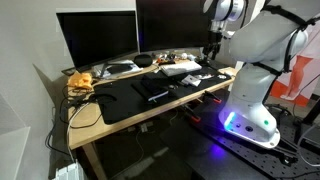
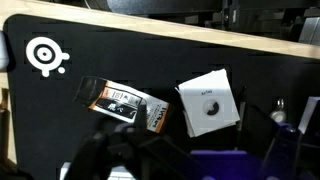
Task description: Move the white box to the left.
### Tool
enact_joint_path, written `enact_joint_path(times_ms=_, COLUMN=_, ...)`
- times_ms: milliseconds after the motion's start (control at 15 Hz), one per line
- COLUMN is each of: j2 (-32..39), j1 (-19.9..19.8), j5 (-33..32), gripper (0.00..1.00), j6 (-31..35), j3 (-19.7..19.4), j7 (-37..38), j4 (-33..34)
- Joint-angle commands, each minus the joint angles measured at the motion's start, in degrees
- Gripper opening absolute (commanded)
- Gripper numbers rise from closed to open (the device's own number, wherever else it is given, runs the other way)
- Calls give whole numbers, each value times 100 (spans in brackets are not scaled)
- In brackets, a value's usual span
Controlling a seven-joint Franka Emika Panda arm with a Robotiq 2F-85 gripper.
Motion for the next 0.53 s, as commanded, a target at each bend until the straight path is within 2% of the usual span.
enact_joint_path(times_ms=0, j2=-853, j1=199, j5=-558, gripper=100, j6=216, j3=218, j7=1038, j4=-604)
enact_joint_path(times_ms=67, j2=-663, j1=357, j5=-551, gripper=100, j6=71, j3=234, j7=1194, j4=-245)
enact_joint_path(times_ms=467, j2=-912, j1=755, j5=-727, gripper=100, j6=132, j3=513, j7=2060, j4=-340)
